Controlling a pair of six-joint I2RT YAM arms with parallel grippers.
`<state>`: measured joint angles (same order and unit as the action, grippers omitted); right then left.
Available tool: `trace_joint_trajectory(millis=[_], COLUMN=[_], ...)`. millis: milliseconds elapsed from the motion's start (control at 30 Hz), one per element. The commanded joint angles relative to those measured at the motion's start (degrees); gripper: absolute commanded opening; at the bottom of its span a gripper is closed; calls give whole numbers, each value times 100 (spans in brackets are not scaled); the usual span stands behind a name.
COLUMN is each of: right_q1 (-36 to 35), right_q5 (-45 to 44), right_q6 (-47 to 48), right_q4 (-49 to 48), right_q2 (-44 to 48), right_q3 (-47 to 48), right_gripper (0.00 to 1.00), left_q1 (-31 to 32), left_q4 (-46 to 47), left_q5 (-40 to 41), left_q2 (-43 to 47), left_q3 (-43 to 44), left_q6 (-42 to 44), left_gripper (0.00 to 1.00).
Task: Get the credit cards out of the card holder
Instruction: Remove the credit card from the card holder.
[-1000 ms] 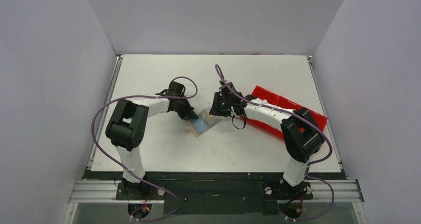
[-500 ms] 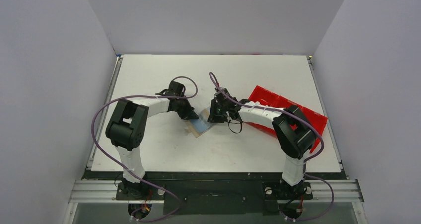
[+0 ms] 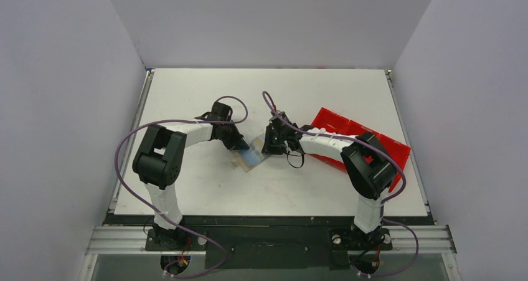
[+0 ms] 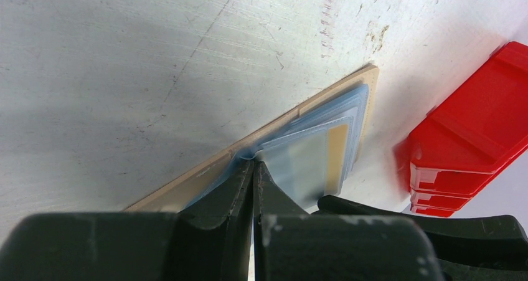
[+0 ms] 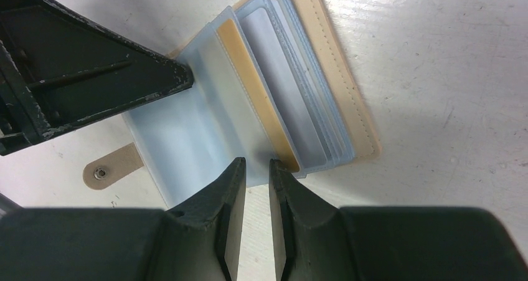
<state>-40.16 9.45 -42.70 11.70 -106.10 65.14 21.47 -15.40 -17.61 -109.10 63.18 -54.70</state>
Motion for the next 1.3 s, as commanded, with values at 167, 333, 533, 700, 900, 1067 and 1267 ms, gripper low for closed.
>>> trace_joint_trajectory(millis=[167,333,533,700,900,1067,1267], right_q1=[42,64,66,69,-28,-179,-212], right_q5=[-296,-330,-318,-300,-173,-90,-71], right_q6=[98,144,157,173,165,106,44], right_q4=[-47,0,7,7,-27,-32,-70], right_q2=[122,95,34,3,-97,-186,-132], right_q3=[54,98,112,122,164,265,279], right_gripper=[18,18,18,18,18,18,1], left_q1=[-38,-38,-38,-38,-38,-38,-28], left_q4=[-410,-414,-437,-445,-437,-414,-513], left_q5=[767,763,776,776,779,773,817], left_q2=[-339,-343,-353,-358,-367,-353,-204], left_q3=[-25,-13,0,19,19,27,102], left_q6=[300,308,319,334,326,347,442], left_gripper=[0,0,0,0,0,0,0])
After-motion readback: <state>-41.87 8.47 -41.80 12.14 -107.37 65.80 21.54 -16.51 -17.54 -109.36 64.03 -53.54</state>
